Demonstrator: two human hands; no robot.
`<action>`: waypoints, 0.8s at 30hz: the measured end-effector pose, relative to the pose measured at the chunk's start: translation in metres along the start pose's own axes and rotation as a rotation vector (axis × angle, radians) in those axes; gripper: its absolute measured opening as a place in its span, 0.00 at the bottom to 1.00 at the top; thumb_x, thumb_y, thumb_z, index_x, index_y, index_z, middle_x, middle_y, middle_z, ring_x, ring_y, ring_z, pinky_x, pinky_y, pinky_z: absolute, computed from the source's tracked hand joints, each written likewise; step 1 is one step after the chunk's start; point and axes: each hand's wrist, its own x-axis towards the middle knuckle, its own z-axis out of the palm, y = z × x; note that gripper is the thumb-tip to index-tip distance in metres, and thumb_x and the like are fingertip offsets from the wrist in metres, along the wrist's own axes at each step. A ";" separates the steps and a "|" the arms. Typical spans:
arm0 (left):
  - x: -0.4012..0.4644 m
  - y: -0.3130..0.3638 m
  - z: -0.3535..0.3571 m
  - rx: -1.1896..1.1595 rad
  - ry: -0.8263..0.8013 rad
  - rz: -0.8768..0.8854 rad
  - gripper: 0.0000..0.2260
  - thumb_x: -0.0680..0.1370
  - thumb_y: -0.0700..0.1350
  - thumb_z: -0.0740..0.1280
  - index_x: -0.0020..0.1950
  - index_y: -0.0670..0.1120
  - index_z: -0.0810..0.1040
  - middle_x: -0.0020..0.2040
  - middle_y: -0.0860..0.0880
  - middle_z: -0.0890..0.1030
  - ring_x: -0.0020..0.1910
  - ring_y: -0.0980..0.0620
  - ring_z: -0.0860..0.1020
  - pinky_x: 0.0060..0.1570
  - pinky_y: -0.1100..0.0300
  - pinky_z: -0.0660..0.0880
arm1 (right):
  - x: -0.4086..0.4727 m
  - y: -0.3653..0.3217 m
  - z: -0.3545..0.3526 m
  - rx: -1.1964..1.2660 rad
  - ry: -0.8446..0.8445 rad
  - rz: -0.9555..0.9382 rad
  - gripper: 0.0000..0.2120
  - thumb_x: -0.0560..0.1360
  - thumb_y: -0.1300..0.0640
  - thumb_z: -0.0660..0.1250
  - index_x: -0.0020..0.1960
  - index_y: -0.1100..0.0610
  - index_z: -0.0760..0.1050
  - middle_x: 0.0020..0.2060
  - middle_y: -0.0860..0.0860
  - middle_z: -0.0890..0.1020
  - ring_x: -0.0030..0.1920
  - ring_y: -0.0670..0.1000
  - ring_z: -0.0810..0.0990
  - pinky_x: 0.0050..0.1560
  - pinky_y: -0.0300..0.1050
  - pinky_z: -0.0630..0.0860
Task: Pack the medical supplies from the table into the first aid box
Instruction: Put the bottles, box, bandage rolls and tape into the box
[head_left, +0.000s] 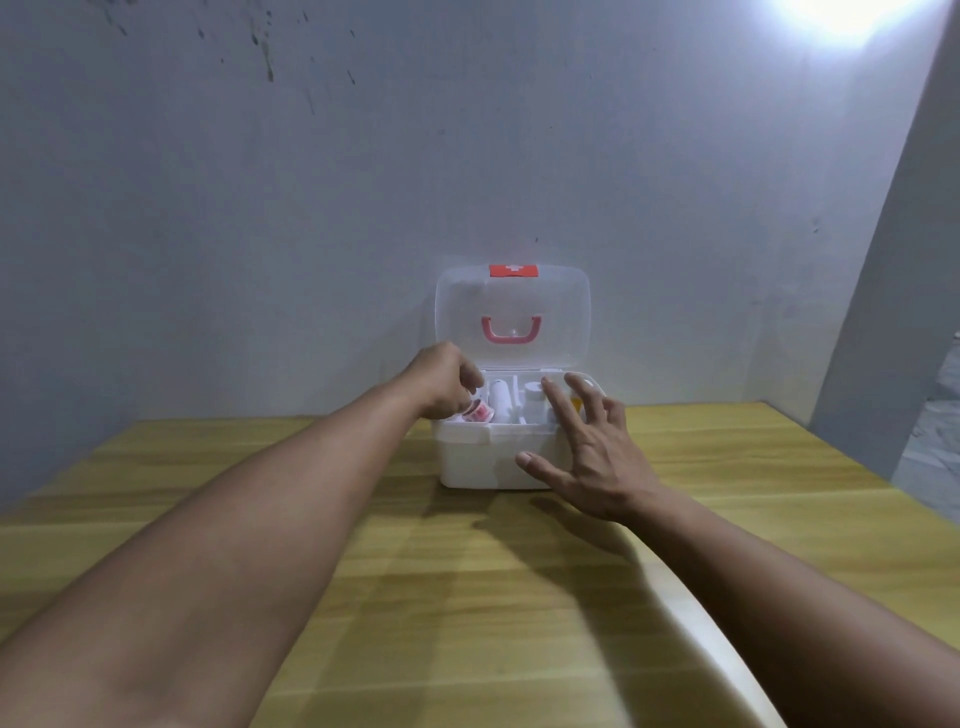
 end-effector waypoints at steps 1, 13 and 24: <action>-0.001 -0.002 0.002 -0.019 0.016 0.004 0.16 0.73 0.31 0.69 0.61 0.39 0.79 0.60 0.41 0.81 0.58 0.46 0.80 0.59 0.56 0.75 | 0.000 0.000 0.000 0.000 0.002 -0.001 0.44 0.70 0.28 0.58 0.77 0.42 0.43 0.77 0.47 0.46 0.73 0.59 0.50 0.71 0.56 0.65; -0.014 -0.011 0.021 -0.085 0.105 0.086 0.11 0.76 0.42 0.68 0.57 0.44 0.83 0.60 0.48 0.82 0.61 0.51 0.78 0.60 0.61 0.72 | -0.001 0.000 0.002 -0.009 0.014 -0.004 0.44 0.70 0.28 0.59 0.77 0.42 0.43 0.77 0.47 0.47 0.73 0.58 0.51 0.71 0.55 0.65; -0.012 -0.009 0.024 -0.134 0.215 0.064 0.08 0.77 0.43 0.67 0.51 0.42 0.83 0.52 0.44 0.84 0.51 0.47 0.81 0.52 0.57 0.75 | -0.002 -0.002 -0.001 -0.009 -0.004 -0.003 0.44 0.70 0.28 0.58 0.78 0.43 0.43 0.77 0.48 0.46 0.74 0.58 0.49 0.71 0.57 0.66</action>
